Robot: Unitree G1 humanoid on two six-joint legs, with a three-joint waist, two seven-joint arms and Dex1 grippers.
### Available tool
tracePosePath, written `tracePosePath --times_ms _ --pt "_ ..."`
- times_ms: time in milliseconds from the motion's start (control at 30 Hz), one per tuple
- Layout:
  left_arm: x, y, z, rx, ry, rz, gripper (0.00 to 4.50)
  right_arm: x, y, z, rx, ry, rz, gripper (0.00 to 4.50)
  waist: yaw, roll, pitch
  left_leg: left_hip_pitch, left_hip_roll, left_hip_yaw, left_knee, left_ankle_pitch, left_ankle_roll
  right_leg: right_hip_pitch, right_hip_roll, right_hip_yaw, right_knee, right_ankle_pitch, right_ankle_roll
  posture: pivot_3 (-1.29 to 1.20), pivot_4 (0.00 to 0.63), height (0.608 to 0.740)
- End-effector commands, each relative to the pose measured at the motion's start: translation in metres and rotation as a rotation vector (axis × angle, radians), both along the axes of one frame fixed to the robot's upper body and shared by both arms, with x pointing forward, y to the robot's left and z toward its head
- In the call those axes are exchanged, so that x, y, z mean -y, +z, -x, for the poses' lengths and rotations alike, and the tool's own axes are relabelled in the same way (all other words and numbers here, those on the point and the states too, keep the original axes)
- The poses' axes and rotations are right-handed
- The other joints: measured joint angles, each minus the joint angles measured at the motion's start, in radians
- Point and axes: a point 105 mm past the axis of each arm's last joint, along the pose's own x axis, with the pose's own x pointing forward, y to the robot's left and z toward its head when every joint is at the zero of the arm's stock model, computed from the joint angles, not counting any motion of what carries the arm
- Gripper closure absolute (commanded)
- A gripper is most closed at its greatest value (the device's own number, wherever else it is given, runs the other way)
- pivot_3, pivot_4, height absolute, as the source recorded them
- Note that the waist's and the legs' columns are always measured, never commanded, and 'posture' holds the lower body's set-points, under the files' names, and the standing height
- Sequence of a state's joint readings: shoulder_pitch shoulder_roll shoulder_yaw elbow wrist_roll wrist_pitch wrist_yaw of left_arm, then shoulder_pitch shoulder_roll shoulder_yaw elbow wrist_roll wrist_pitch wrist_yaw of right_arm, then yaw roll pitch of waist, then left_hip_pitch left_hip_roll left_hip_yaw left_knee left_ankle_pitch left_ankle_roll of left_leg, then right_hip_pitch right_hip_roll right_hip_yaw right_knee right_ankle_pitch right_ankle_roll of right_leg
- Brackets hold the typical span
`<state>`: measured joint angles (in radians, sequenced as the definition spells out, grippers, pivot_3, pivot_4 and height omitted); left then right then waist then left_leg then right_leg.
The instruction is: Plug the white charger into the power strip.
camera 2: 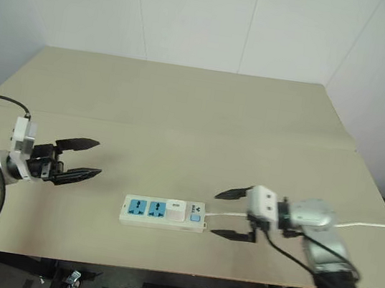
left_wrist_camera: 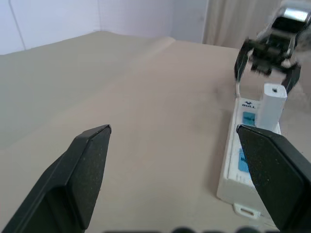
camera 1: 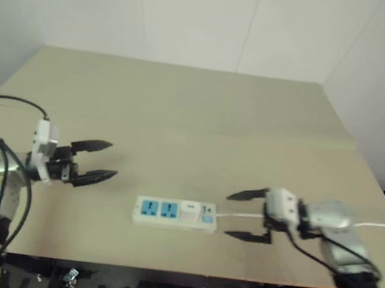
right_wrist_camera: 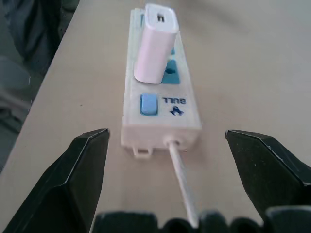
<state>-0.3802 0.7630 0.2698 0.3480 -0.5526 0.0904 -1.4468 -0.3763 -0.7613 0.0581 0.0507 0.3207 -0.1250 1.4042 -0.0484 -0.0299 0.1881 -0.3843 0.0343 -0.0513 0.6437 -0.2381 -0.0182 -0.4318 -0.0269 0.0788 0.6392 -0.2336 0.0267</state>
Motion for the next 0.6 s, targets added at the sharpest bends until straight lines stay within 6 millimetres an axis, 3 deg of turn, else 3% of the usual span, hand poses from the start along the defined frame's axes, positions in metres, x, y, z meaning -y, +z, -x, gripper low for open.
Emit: tracePosePath --times_ms 33,167,267,600 --pt "-0.007 0.006 0.009 0.035 -0.010 -0.079 0.00 0.022 0.023 0.010 0.052 -0.018 0.042 0.06 0.001 0.000 0.000 0.000 0.000 0.000 0.000 0.000 0.000 0.000 0.000 0.000 0.000 0.000 0.000 0.00 0.150 0.740" --pt "-0.009 0.000 0.020 0.008 -0.027 -0.111 0.00 0.051 0.039 0.018 0.061 -0.082 0.107 0.06 0.003 0.001 0.001 -0.001 0.000 0.001 0.000 0.000 -0.001 -0.001 -0.001 0.000 -0.001 -0.001 0.000 0.00 0.150 0.740" --pt "-0.009 -0.001 0.022 0.014 -0.017 -0.114 0.00 0.062 0.046 0.023 0.062 -0.110 0.131 0.06 0.005 0.001 0.001 -0.001 0.000 0.001 0.000 0.000 -0.001 -0.001 -0.001 0.000 -0.001 -0.001 0.000 0.00 0.150 0.740" --pt "-0.007 -0.004 0.022 0.015 -0.016 -0.126 0.00 0.067 0.048 0.031 0.070 -0.149 0.139 0.06 0.004 0.001 0.001 -0.001 0.000 0.002 0.000 0.000 -0.001 -0.001 -0.001 0.001 0.000 -0.001 0.000 0.00 0.150 0.740"
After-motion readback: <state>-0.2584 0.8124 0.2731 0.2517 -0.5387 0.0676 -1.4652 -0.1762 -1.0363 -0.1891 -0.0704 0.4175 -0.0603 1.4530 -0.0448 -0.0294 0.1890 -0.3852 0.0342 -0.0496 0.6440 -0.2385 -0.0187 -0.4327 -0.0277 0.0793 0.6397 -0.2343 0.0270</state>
